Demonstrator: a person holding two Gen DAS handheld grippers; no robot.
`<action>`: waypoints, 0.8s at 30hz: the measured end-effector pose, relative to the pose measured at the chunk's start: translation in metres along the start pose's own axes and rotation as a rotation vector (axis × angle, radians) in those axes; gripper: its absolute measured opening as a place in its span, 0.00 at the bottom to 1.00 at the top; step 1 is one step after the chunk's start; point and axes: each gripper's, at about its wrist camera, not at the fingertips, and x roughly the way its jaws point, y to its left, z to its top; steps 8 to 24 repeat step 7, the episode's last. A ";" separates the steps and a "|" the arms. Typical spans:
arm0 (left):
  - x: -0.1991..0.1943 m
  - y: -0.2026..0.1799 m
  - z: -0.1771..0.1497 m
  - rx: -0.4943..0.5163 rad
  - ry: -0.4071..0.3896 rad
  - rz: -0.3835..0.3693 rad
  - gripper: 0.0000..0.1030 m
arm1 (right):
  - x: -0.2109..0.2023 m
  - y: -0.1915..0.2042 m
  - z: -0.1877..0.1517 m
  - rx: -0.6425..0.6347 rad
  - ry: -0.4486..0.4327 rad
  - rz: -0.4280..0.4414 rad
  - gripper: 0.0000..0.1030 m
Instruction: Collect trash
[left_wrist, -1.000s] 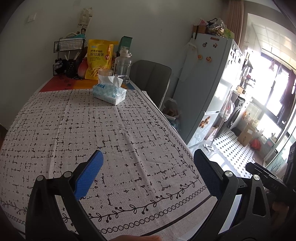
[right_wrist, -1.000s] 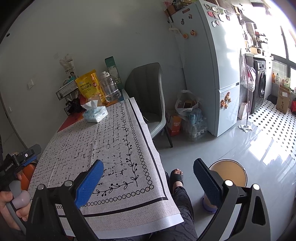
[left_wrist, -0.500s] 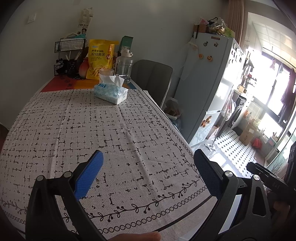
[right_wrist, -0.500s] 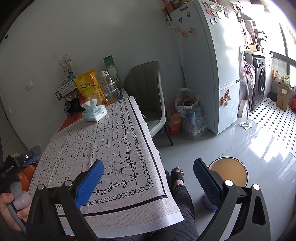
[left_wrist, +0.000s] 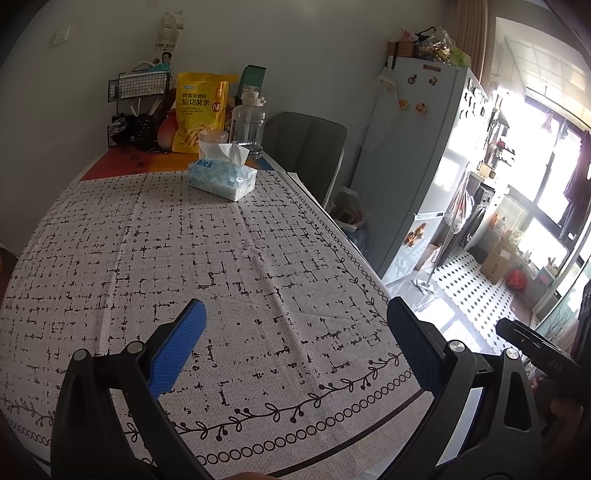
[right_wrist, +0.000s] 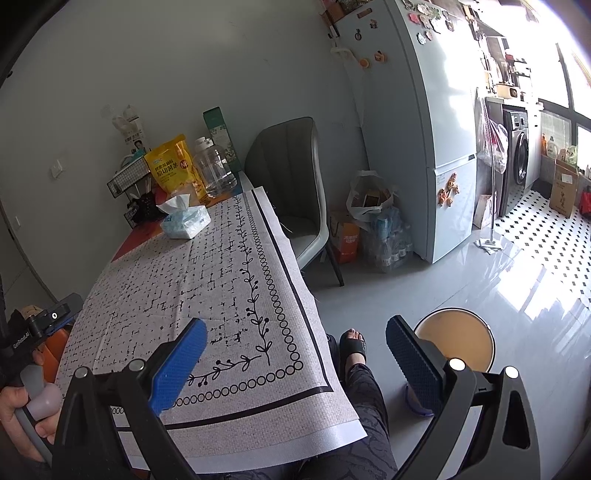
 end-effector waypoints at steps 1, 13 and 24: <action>0.001 0.000 0.000 -0.001 0.001 -0.001 0.94 | 0.001 0.000 0.000 0.001 0.001 -0.001 0.92; 0.005 0.004 -0.002 -0.008 0.009 -0.003 0.94 | 0.005 0.001 -0.001 0.000 0.011 -0.004 0.92; 0.005 0.004 -0.002 -0.008 0.009 -0.003 0.94 | 0.005 0.001 -0.001 0.000 0.011 -0.004 0.92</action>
